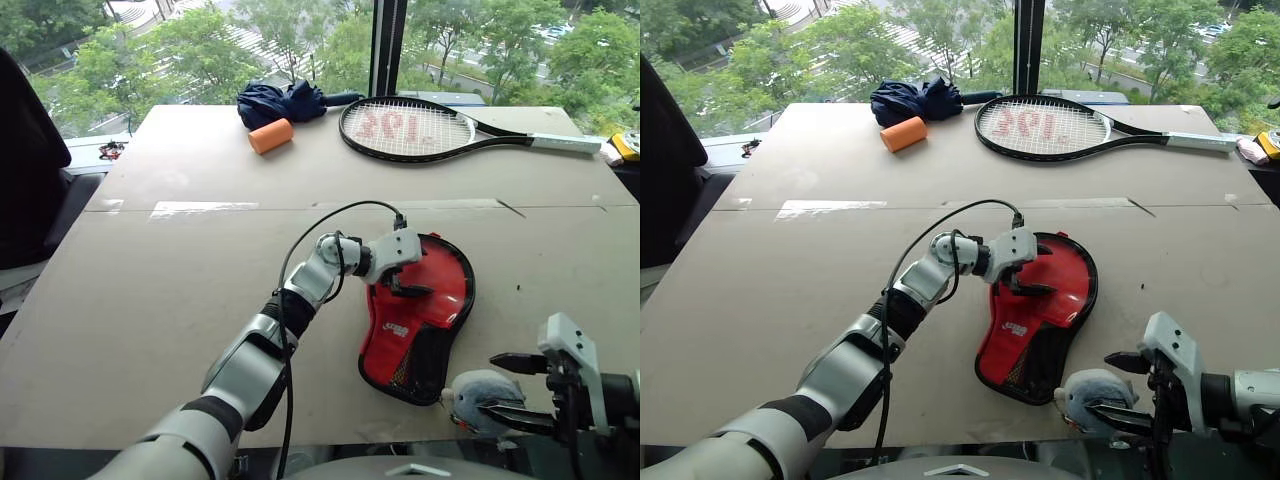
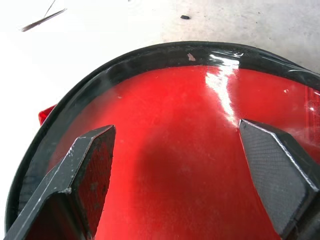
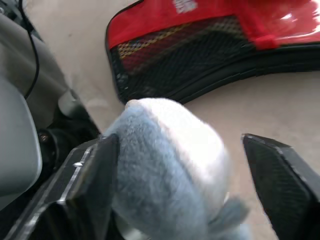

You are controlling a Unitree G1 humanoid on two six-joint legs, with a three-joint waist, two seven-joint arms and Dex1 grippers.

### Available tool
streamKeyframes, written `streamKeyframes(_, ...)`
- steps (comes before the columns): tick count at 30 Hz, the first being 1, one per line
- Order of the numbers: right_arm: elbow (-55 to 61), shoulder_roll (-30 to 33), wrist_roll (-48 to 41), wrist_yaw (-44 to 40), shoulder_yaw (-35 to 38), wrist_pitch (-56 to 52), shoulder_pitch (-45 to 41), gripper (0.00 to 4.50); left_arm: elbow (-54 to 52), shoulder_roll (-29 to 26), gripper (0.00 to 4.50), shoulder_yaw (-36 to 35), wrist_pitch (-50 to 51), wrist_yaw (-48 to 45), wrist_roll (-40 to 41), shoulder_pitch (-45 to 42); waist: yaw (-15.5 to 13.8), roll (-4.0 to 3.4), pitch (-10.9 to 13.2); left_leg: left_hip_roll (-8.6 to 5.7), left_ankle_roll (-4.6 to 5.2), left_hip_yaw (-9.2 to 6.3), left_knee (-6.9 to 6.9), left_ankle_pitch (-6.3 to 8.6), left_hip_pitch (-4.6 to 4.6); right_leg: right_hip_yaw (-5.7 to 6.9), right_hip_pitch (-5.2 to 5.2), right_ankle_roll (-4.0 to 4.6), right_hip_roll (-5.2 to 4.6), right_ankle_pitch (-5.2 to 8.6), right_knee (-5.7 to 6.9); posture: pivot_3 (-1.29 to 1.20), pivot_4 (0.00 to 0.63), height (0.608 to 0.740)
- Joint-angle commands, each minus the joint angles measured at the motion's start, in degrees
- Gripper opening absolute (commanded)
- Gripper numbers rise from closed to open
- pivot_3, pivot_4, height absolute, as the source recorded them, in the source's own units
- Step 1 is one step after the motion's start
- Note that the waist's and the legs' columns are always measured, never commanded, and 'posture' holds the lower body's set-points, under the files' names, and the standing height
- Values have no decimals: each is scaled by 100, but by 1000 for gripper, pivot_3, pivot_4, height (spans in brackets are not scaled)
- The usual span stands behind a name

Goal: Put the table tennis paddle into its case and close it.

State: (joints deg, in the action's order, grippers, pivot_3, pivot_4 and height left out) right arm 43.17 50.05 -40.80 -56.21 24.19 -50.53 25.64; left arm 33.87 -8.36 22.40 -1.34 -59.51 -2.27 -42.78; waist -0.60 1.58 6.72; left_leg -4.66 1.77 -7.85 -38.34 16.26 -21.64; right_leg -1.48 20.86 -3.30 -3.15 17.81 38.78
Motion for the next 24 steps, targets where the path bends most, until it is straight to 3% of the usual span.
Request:
streamKeyframes(1,-480,-467,-1,210,482,756,-411,4416,-932,-323,3988,-519,489,-100,532,387,28,-28,28,1,-1,0,-1,0,-4,-2,6,1,0,0,3,0,150,740)
streamKeyframes(3,-775,-526,232,108,554,1158,-423,4416,-1818,-624,3988,-846,915,-200,950,680,2,-62,54,-2,-5,7,-3,-3,-24,-10,31,1,-3,0,10,0,150,740)
streamKeyframes(11,-2321,-792,958,-498,509,3225,-601,4416,-4433,-2103,3988,-2076,2216,-153,2033,2384,1,-87,67,-2,-29,20,0,-17,-61,-23,73,1,-5,0,6,0,150,740)
streamKeyframes(18,-3907,-845,1247,-1240,224,4558,-1048,4416,-5212,-2921,3988,-2824,2072,-37,2137,4468,-22,-150,113,1,-26,33,7,-15,-39,-39,61,3,-5,-1,9,0,150,740)
streamKeyframes(24,-4673,-697,1258,-1742,66,4950,-1269,4416,-5751,-2982,3988,-3035,1794,88,2214,5567,-42,-165,123,1,-8,38,15,-4,-39,-44,62,5,-8,0,5,0,150,740)
